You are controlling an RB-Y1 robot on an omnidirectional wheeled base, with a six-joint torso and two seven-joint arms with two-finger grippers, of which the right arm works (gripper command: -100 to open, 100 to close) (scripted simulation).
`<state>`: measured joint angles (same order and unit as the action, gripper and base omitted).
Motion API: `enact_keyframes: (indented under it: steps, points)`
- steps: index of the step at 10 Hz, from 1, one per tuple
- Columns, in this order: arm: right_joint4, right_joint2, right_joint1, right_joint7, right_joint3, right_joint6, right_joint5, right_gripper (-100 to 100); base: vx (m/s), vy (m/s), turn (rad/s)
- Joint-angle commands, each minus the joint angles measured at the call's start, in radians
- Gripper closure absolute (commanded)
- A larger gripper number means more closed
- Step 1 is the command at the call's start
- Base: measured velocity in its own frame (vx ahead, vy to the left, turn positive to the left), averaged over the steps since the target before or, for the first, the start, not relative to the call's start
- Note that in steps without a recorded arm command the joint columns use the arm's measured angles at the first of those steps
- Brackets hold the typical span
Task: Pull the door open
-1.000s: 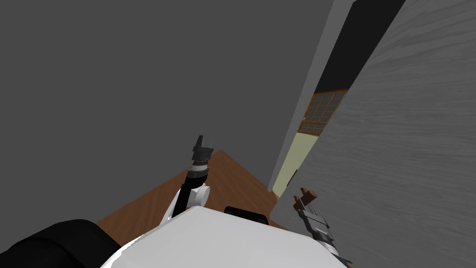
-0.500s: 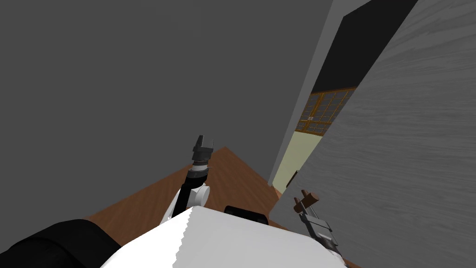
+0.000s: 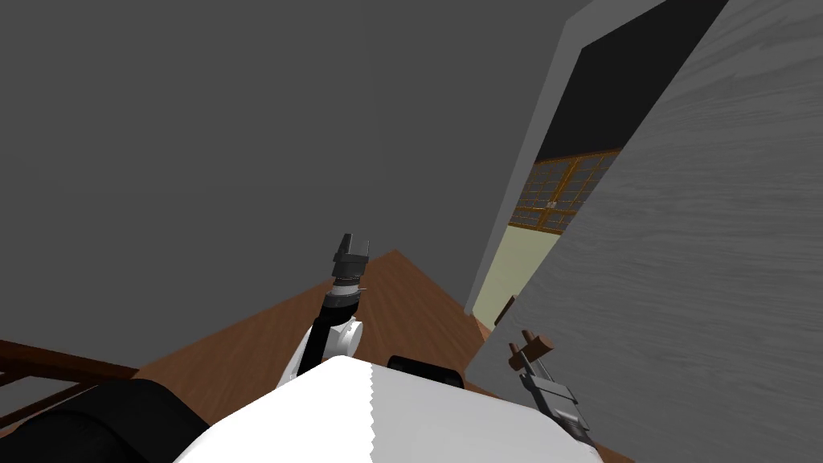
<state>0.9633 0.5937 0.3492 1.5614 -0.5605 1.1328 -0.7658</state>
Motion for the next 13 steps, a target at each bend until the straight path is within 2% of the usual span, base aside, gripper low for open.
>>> enact_keyframes:
  steps: [1, 5, 6, 13]
  points:
    - [-0.013, 0.010, 0.005, 0.018, -0.018, 0.018, 0.009, 100, -0.242, -0.022, 0.154]
    - [-0.038, 0.031, 0.003, 0.051, -0.042, 0.052, 0.022, 100, -0.230, -0.045, 0.125]
    - [-0.030, 0.028, 0.004, 0.044, -0.039, 0.044, 0.021, 100, -0.097, -0.012, 0.022]
    - [-0.089, 0.050, -0.015, 0.095, -0.078, 0.095, 0.039, 100, -0.199, -0.037, 0.133]
